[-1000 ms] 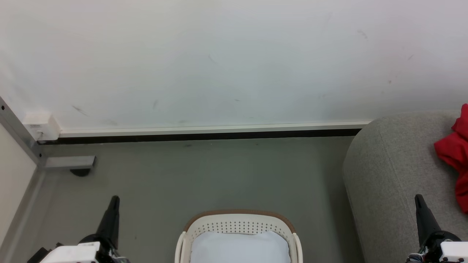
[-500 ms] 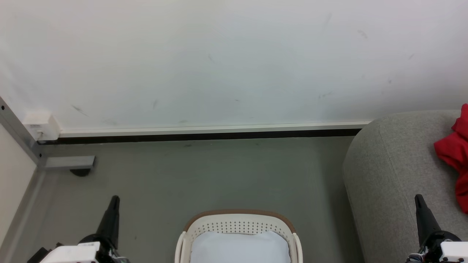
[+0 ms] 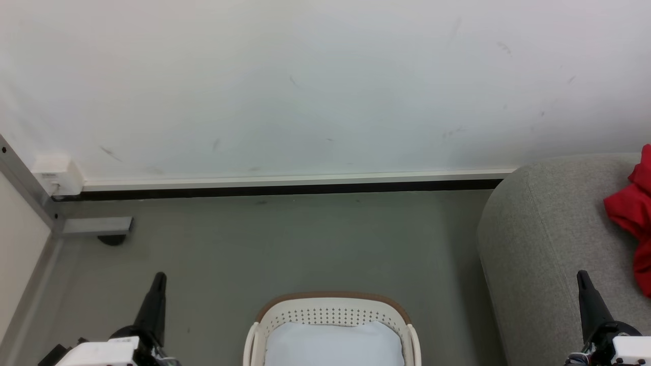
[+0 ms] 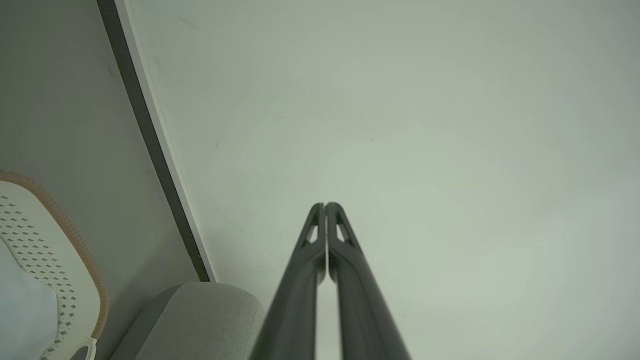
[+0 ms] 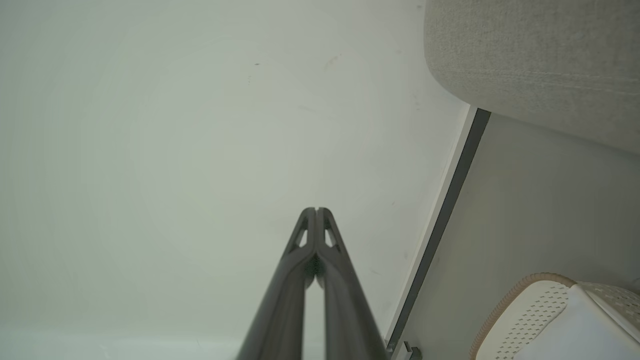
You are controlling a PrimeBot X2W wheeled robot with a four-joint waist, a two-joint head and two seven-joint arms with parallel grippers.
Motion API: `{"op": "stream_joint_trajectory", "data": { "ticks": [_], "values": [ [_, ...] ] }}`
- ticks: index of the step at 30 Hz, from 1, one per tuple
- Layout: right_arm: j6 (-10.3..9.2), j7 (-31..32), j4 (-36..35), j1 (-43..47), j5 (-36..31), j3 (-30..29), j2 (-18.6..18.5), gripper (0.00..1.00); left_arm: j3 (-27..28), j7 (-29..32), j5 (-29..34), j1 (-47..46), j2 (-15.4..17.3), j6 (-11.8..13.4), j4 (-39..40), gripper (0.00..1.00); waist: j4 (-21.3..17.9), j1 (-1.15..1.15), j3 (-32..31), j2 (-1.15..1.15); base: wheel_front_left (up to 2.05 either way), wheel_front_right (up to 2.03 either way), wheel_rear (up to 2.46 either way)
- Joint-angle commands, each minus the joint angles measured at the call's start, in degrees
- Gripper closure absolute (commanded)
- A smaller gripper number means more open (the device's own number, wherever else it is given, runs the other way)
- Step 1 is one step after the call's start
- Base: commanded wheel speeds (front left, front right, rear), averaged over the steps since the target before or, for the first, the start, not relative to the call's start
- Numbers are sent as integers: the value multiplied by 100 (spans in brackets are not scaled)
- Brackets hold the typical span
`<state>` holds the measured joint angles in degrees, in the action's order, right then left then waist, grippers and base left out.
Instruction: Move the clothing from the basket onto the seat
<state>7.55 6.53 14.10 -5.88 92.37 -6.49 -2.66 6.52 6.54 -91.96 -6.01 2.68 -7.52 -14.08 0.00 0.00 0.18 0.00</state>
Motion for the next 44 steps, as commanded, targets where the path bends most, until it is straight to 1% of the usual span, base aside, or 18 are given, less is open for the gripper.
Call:
{"op": "stream_joint_trajectory", "data": {
  "ticks": [1,44],
  "values": [
    [-12,21,-25,-67,10,-18,-40,100,11,19,-83,-57,38,-6,-2,100,0,0,0,0,0,0,0],
    [-12,20,-25,-67,11,-18,-40,100,10,18,-84,-57,38,-6,-1,100,0,0,0,0,0,0,0]
  ]
}}
